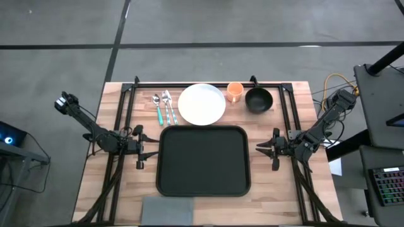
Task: Set up tray
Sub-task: Put the orange mug on the black serving tray
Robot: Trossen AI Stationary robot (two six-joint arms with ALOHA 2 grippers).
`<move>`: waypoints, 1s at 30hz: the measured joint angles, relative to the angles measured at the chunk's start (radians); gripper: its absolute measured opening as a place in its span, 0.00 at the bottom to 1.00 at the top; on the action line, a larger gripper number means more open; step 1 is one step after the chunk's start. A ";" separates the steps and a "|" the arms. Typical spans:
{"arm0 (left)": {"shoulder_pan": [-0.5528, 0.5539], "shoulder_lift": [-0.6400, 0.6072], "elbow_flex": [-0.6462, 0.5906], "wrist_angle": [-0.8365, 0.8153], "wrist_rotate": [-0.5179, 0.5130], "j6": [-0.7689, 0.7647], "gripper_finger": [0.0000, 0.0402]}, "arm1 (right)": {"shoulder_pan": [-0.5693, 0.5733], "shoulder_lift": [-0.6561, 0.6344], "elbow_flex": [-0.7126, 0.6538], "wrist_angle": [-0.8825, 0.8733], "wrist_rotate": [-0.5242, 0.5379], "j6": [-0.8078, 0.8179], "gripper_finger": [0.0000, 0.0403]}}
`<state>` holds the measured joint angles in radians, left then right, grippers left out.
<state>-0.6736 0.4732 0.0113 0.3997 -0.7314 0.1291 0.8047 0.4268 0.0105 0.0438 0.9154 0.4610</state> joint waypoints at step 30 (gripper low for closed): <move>0.000 0.000 0.000 0.000 0.000 0.000 0.47 | 0.000 0.000 0.000 0.000 0.000 0.000 0.20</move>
<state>-0.6737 0.4732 0.0113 0.3998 -0.7313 0.1291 0.8043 0.4267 0.0101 0.0441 0.9154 0.4608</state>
